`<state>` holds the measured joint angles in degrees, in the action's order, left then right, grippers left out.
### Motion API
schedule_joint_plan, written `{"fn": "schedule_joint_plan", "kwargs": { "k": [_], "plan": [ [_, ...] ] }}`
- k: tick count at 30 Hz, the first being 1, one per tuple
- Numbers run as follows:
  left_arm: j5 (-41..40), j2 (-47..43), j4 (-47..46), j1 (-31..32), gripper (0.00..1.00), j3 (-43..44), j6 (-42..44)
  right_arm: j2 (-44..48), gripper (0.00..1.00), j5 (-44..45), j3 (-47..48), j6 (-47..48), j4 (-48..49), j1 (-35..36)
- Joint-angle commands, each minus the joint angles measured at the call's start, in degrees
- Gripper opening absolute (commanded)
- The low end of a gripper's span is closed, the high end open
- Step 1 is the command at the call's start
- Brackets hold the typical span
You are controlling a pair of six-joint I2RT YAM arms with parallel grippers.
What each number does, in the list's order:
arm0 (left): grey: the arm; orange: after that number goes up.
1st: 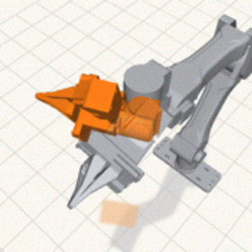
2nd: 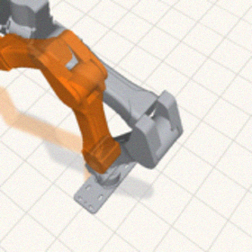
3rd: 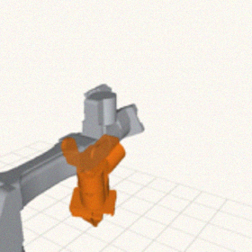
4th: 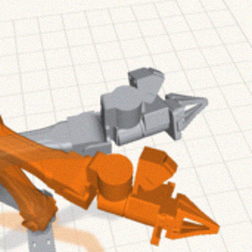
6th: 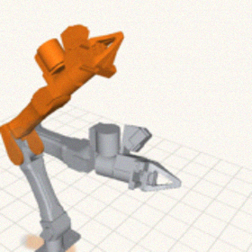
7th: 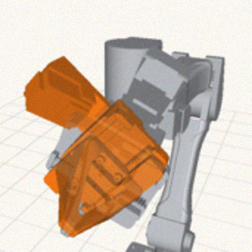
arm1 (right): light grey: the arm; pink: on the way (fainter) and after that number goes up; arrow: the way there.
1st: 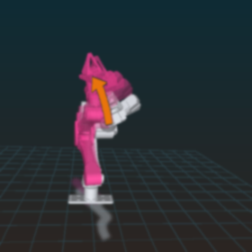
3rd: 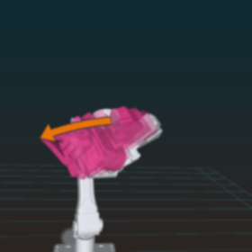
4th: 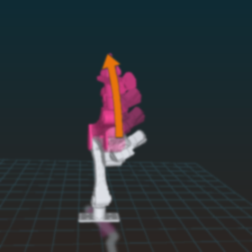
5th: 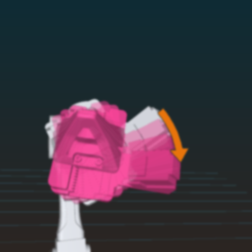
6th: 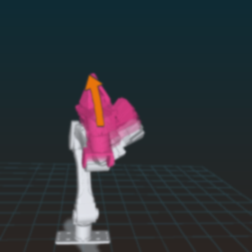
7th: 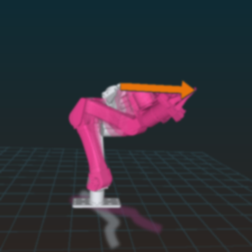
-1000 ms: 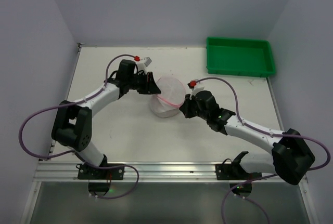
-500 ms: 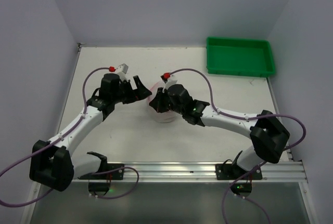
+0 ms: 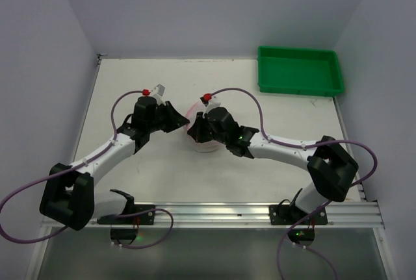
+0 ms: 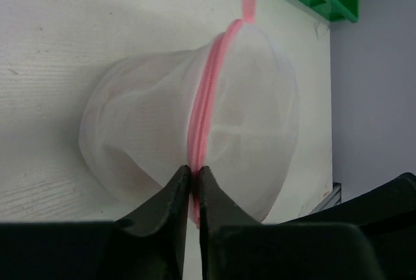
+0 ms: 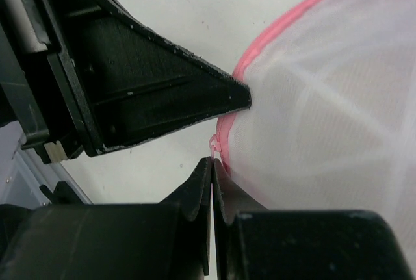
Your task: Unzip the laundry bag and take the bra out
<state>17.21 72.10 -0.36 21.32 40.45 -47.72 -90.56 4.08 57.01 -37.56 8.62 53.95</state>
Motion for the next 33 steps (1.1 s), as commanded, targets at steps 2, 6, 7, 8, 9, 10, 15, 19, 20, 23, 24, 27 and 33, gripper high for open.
{"fn": "schedule_joint_plan", "kwargs": {
  "k": [2,6,7,8,9,10,15,19,20,23,24,27,33],
  "plan": [
    [2.56,0.94,-8.95,0.47,0.02,-0.19,-1.41,3.2,0.0,0.58,-1.2,0.82,1.4,0.45],
    [1.16,0.77,-8.87,0.48,0.0,-0.02,0.0,6.44,0.0,1.45,-4.53,1.96,0.0,0.36],
    [0.55,0.77,-7.56,0.39,0.0,0.33,0.52,7.32,0.0,3.46,-5.24,3.27,-0.79,0.36],
    [-0.24,0.77,-6.68,0.39,0.0,0.77,2.09,8.29,0.0,4.53,-5.94,4.15,-1.5,0.28],
    [-1.73,0.85,-5.8,0.3,0.0,1.73,2.89,10.56,0.0,5.58,-7.86,5.03,-2.98,0.01],
    [-2.44,1.12,-3.96,0.04,0.0,2.18,3.77,11.8,0.0,6.37,-8.93,6.69,-3.87,-0.42],
    [-2.19,2.08,0.0,-2.42,0.0,5.6,10.18,20.41,0.0,9.28,-18.05,9.61,-8.44,-9.72],
    [-0.7,5.06,5.45,-3.39,0.0,10.17,18.17,27.53,0.0,9.72,-21.68,11.19,-9.5,-14.32],
    [0.96,5.86,5.55,-3.39,0.0,11.92,19.15,27.81,0.0,8.94,-21.59,11.37,-9.24,-14.32],
    [6.05,9.46,5.11,-3.39,0.0,15.96,22.13,26.24,0.0,2.88,-20.45,10.06,-6.17,-13.79],
    [6.77,10.6,5.89,-3.48,0.01,17.46,22.58,25.36,0.0,1.65,-19.49,8.75,-4.77,-13.27],
    [7.67,14.9,7.12,-3.48,0.39,22.38,24.34,20.97,0.0,-1.17,-16.34,6.63,-2.22,-10.28],
    [4.07,11.51,8.35,-3.48,1.0,22.58,17.5,11.4,0.0,-3.28,-6.68,2.59,1.13,-2.46]
  ]
}}
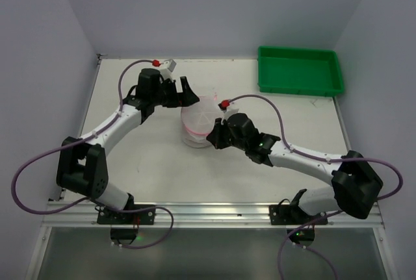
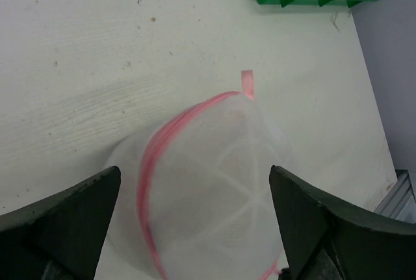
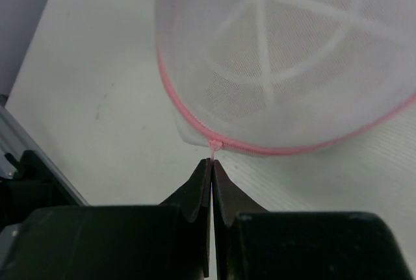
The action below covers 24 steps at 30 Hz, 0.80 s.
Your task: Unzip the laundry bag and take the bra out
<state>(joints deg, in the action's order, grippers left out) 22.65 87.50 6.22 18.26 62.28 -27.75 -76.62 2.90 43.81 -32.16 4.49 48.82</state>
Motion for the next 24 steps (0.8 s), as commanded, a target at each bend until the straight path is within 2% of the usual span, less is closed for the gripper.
{"fn": "schedule_joint_plan", "kwargs": {
  "k": [1,4,7,9,12,16,19,22,23,24],
  "plan": [
    [-4.52,-5.23,2.56,-0.51,1.0,-1.26,-4.58,-3.61,0.0,-1.93,8.64,-3.08,5.61,3.56],
    [-10.95,-10.58,9.42,-0.51,1.0,-3.56,-5.91,-6.78,0.0,-1.67,10.76,-3.96,6.93,4.0],
    [-13.07,-16.91,8.9,-0.42,1.0,-9.88,-9.41,-8.45,0.0,-2.1,12.7,-4.31,7.28,4.0],
    [-11.67,-19.9,6.98,-0.33,1.0,-14.46,-11.01,-9.25,0.0,-2.63,13.75,-4.4,7.37,4.09],
    [-8.17,-19.92,3.03,-0.16,0.97,-17.8,-13.82,-10.57,0.0,-2.63,14.81,-4.31,7.02,4.09],
    [-4.29,-17.2,0.03,1.24,0.9,-17.28,-15.32,-11.18,0.0,-2.63,14.72,-4.22,6.76,4.18],
    [-4.2,-15.26,-0.77,2.3,0.79,-15.88,-15.23,-11.27,0.0,-2.63,14.37,-4.31,6.67,4.27],
    [-3.76,-14.29,-1.3,2.57,0.48,-15.96,-15.41,-10.83,0.0,-2.55,14.02,-4.23,6.41,4.27],
    [-4.02,-14.2,-1.3,2.57,0.25,-16.14,-15.41,-10.66,0.0,-2.2,13.85,-4.14,6.32,4.18],
    [-4.37,-14.38,-1.21,2.57,0.14,-16.23,-15.15,-9.96,0.0,-1.93,13.15,-3.88,5.8,4.27]
  ]
}}
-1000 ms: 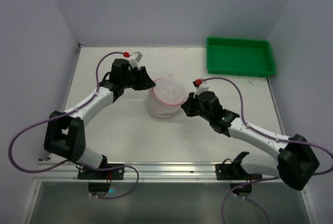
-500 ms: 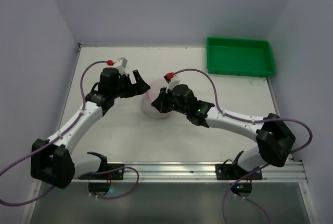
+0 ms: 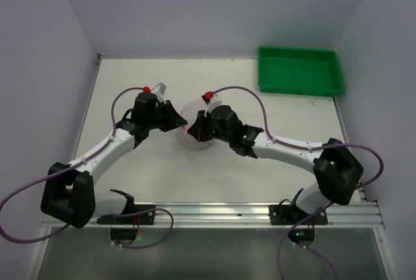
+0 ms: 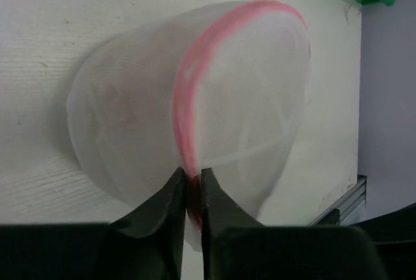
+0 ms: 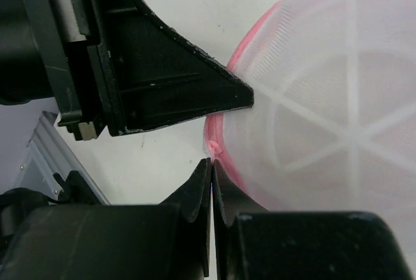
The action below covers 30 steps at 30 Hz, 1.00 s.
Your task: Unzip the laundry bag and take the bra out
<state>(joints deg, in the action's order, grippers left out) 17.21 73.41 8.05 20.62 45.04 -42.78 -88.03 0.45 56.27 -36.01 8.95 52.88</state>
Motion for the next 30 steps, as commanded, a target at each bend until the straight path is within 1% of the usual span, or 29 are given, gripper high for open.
{"fn": "schedule_joint_plan", "kwargs": {
  "k": [1,2,4,7,10,11,12,14,15,19,20,21,22,23,25,26,27,28,29,30],
  "plan": [
    [0.72,-0.28,-2.78,0.12,0.07,1.02,0.42,2.07,0.0,0.61,0.07,0.32,1.07,0.2],
    [-0.59,-0.37,-2.26,0.12,0.0,1.45,0.94,2.68,0.0,1.74,-1.59,0.67,0.9,0.12],
    [-1.65,-0.46,-0.33,0.03,0.0,2.16,2.35,5.13,0.0,2.8,-3.53,2.69,0.02,-0.06],
    [-1.48,-0.81,1.08,-0.67,0.0,3.13,3.23,8.91,0.0,3.6,-8.09,4.02,-3.32,-2.34],
    [-0.08,-1.77,0.91,-2.16,0.0,2.43,3.58,11.91,0.0,0.44,-14.94,3.58,-4.73,-9.09],
    [0.71,-2.04,0.91,-2.6,0.0,1.9,3.67,13.83,0.0,-0.18,-18.01,3.23,-5.17,-13.72],
    [1.24,-2.65,0.65,-3.04,0.0,1.46,3.59,14.55,0.0,-0.18,-19.08,3.14,-6.48,-16.03],
    [2.55,-3.27,-0.05,-3.57,0.0,-0.11,3.32,16.21,0.0,-0.18,-20.41,3.4,-7.63,-20.34],
    [3.17,-3.79,-1.19,-3.57,0.0,-0.82,3.24,16.31,0.0,-0.18,-20.59,4.1,-8.42,-21.06],
    [7.3,-4.67,-3.83,-3.4,0.0,-4.69,1.31,15.52,0.0,-2.64,-18.57,5.07,-8.77,-21.68],
    [8.53,-5.02,-4.97,-3.05,0.03,-6.35,0.95,15.52,0.0,-3.86,-17.43,5.33,-8.77,-21.68],
    [8.71,-6.25,-5.41,-2.78,0.13,-7.23,0.86,15.78,0.0,-4.57,-17.08,5.77,-8.77,-21.51],
    [8.63,-6.95,-5.5,-2.26,0.23,-8.37,0.77,16.13,0.04,-5.27,-16.72,5.95,-8.77,-21.16],
    [8.28,-7.83,-5.59,-2.17,0.41,-8.91,0.77,16.74,0.15,-5.72,-16.28,6.04,-8.77,-20.89],
    [6.79,-10.73,-4.55,-2.25,0.61,-9.0,1.38,19.2,0.29,-5.81,-16.02,6.83,-10.34,-20.45],
    [4.35,-11.7,-3.49,-2.25,0.8,-8.65,1.91,20.08,0.36,-5.9,-15.58,7.0,-10.79,-20.19],
    [2.75,-13.27,-0.96,-2.25,0.88,-7.87,2.52,22.0,0.44,-5.72,-15.4,7.35,-12.01,-20.01],
    [1.09,-13.9,0.72,-2.25,0.94,-5.68,4.1,23.07,0.56,-5.55,-15.23,7.44,-12.64,-19.92],
    [-1.98,-14.43,3.69,-2.25,1.0,-4.44,5.16,24.12,0.6,-5.28,-15.05,7.62,-13.25,-19.84],
    [-3.23,-14.95,4.85,-2.34,1.0,-3.04,6.21,25.18,0.63,-4.93,-15.05,7.97,-14.3,-19.84]
  ]
}}
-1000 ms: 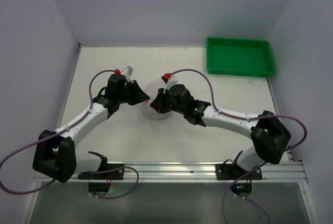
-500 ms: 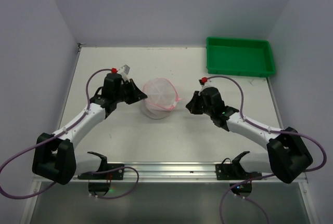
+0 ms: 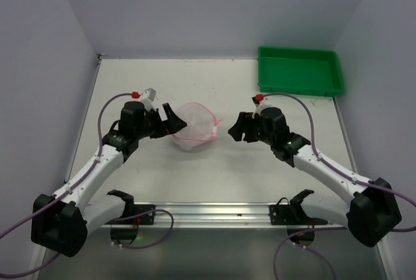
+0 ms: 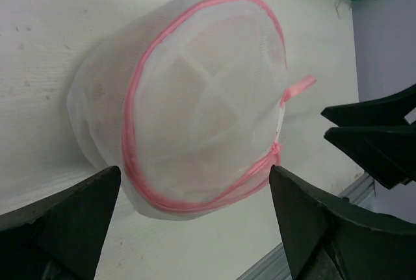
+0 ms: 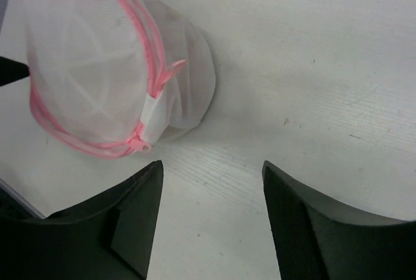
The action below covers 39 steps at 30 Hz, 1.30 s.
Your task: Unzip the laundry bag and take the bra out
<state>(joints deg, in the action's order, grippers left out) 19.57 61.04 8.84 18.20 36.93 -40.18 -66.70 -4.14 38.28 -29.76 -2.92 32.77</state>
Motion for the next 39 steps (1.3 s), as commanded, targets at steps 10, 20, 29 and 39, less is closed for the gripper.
{"fn": "schedule_joint_plan", "kwargs": {
  "k": [10,20,29,39],
  "plan": [
    [-5.43,10.84,9.44,-0.09,1.0,23.0,19.61,14.48,0.85,-3.5,0.3,3.39,-2.53,0.27],
    [5.92,22.63,7.51,0.7,0.78,26.8,19.18,15.98,0.88,-4.12,-2.6,4.01,-1.31,0.27],
    [4.95,19.13,7.42,1.58,0.39,25.91,20.14,14.93,0.89,-5.08,-3.48,3.48,0.54,0.36],
    [7.15,16.49,7.68,1.93,0.13,26.0,21.03,13.79,0.89,-6.4,-3.74,3.04,1.33,0.36]
  ]
}}
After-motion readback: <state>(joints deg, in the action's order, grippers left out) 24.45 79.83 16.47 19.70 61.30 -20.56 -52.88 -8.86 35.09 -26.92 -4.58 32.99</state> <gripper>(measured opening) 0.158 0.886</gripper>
